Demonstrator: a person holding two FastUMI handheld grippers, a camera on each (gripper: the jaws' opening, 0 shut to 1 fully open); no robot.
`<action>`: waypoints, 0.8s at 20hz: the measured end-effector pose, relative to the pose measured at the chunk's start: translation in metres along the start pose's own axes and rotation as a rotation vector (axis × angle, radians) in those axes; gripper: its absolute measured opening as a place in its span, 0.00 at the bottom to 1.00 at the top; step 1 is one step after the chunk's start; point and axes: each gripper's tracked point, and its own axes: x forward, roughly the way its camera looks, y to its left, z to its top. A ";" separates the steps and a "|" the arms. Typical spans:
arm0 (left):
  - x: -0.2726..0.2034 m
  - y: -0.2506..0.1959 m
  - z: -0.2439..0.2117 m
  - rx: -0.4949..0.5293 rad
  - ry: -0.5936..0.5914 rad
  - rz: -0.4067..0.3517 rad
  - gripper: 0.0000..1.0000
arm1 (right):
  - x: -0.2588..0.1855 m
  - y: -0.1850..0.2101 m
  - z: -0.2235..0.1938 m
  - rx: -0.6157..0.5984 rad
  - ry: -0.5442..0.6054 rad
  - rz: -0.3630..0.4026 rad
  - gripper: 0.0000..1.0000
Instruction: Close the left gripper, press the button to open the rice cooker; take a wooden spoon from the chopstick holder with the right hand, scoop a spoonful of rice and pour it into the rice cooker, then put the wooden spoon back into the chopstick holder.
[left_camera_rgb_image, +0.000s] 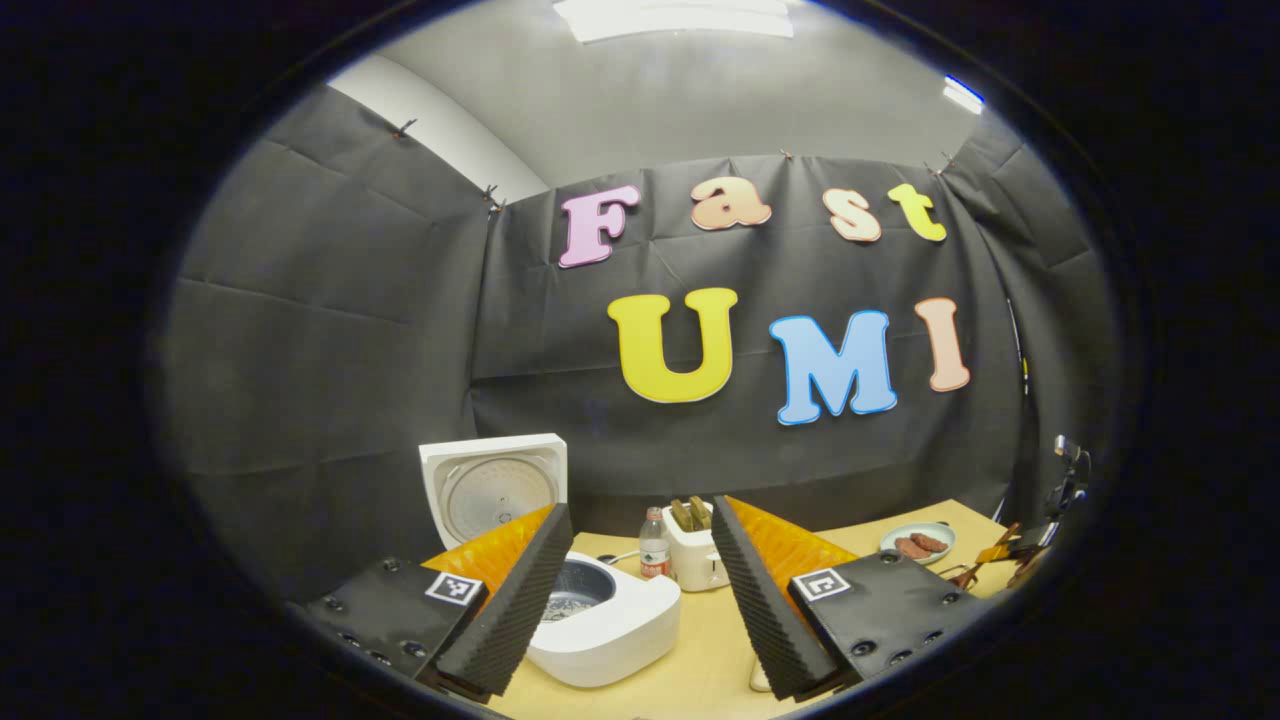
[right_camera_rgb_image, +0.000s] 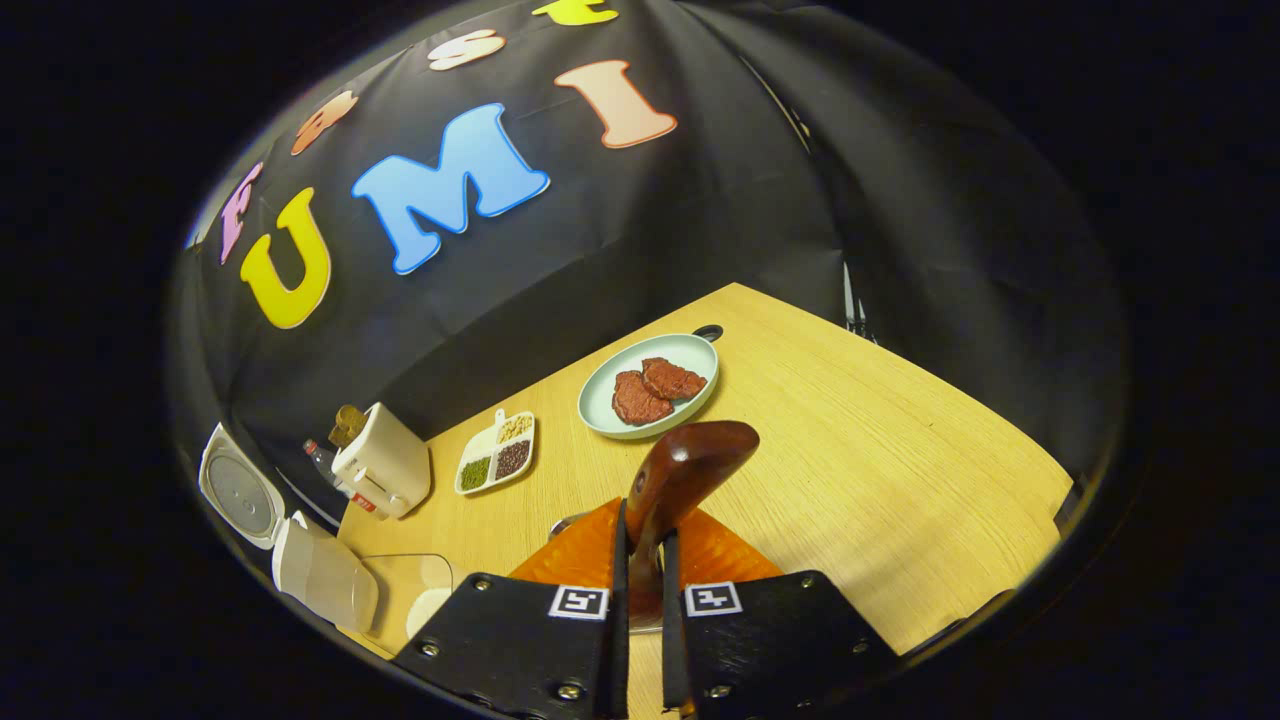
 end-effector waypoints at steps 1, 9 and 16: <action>0.001 0.002 -0.001 -0.005 0.002 0.001 0.96 | -0.001 0.006 0.000 -0.006 0.007 0.010 0.13; 0.007 0.013 -0.009 -0.030 -0.005 -0.006 0.96 | -0.048 0.039 0.056 -0.131 -0.120 0.014 0.13; 0.007 0.031 -0.028 -0.061 0.018 -0.017 0.97 | -0.073 0.106 0.064 -0.178 -0.172 0.111 0.13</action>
